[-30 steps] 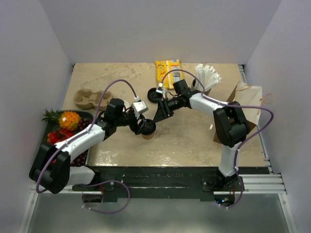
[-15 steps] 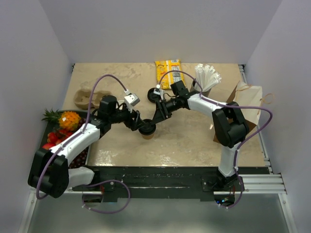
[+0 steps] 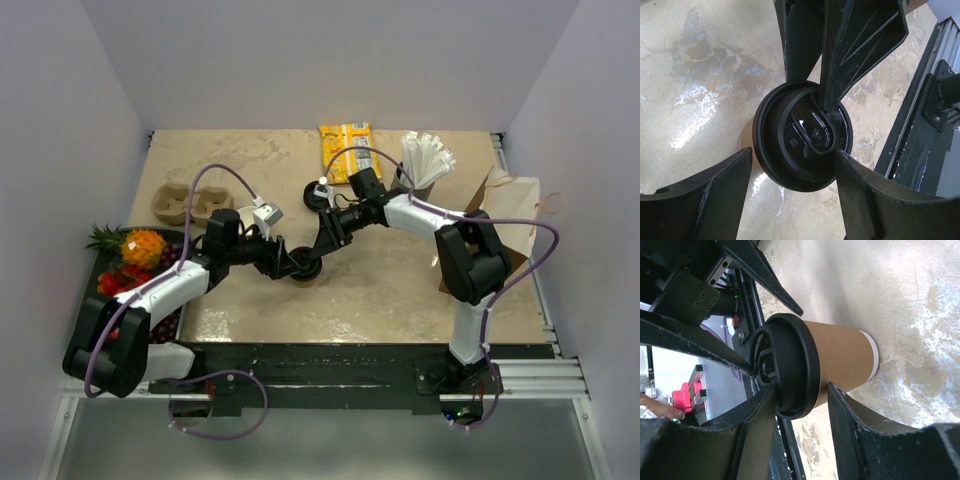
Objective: Pack the takeout coffee
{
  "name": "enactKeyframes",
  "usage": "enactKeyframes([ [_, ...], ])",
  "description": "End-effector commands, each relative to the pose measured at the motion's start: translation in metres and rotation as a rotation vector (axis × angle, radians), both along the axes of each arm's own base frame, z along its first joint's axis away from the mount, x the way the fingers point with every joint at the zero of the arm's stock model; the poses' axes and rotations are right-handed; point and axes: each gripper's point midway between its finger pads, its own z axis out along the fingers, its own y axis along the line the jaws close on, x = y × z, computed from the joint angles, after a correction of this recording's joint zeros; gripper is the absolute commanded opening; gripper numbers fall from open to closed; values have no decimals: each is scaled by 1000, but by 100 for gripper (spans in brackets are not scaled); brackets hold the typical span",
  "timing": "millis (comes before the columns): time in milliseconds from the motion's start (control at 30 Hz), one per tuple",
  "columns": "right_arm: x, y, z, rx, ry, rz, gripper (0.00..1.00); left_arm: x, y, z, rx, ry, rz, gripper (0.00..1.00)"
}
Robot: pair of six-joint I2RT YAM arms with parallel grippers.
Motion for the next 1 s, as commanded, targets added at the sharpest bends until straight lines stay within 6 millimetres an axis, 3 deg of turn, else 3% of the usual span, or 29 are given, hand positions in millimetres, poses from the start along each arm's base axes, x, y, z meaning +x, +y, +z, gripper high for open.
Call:
enactKeyframes([
  [0, -2, -1, -26, -72, 3, -1, 47, -1, 3, -20, 19, 33, 2, 70],
  [333, -9, -14, -75, -208, 98, -32, 38, -1, 9, -41, 59, 73, 25, 69],
  [500, -13, -18, -90, -243, 124, -35, 36, 2, 14, -54, 81, 123, 54, 68],
  [700, -20, -38, -112, -364, 111, -50, 33, -2, 23, -73, 156, 185, 72, 66],
  [867, -16, -37, -114, -373, 93, -55, 33, -5, 29, -82, 184, 218, 104, 66],
  [967, -13, -31, -109, -375, 62, -39, 33, -6, 48, -91, 142, 304, 207, 66],
])
